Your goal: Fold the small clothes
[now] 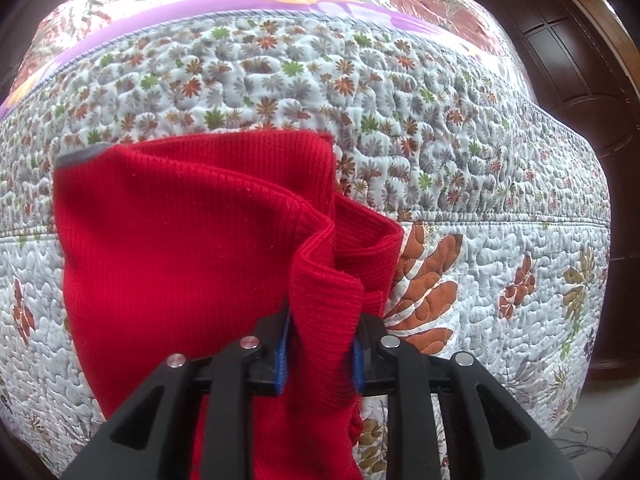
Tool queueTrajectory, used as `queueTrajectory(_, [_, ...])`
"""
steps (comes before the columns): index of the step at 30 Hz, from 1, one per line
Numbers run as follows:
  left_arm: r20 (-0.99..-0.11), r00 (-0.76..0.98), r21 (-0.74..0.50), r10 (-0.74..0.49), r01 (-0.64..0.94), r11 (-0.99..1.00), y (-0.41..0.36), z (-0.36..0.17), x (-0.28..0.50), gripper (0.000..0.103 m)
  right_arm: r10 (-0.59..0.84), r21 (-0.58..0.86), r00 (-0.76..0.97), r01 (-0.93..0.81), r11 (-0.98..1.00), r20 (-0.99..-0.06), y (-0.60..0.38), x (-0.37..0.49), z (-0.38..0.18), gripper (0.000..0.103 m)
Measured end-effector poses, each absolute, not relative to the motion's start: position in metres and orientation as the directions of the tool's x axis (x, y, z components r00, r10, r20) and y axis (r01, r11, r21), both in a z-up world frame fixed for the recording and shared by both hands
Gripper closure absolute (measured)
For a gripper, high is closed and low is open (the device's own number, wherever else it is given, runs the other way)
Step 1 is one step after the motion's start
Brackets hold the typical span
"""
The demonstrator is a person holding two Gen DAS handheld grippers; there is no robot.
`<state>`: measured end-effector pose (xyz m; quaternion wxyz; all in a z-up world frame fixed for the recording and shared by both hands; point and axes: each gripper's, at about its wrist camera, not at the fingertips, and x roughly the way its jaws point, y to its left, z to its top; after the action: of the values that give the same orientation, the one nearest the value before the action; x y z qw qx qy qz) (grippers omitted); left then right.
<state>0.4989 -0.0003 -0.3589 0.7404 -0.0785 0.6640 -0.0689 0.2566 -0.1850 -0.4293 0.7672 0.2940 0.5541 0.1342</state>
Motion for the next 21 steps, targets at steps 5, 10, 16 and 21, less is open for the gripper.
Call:
queueTrajectory(5, [-0.959,0.148,-0.241,-0.243,0.032,0.97,-0.003,-0.341,0.501,0.053,0.549,0.613,0.322,0.143,0.777,-0.771,-0.197,0.255,-0.441,0.082])
queueTrajectory(10, [-0.94,0.196,-0.273,-0.281,0.063,0.96,0.009,-0.316,0.499,0.047,0.583,0.643,0.317,0.128,0.755,-0.748,-0.221,0.249,-0.434,0.066])
queueTrajectory(16, [-0.899,0.24,-0.359,-0.367,0.079,0.93,0.044,-0.294,0.468,0.039,0.714,0.809,0.4,0.144,0.57,-0.575,-0.259,0.303,-0.418,0.065])
queueTrajectory(21, [-0.892,0.169,-0.408,-0.419,0.099,0.908,0.062,-0.315,0.423,0.039,0.779,0.863,0.375,0.163,0.479,-0.503,-0.259,0.383,-0.44,0.06])
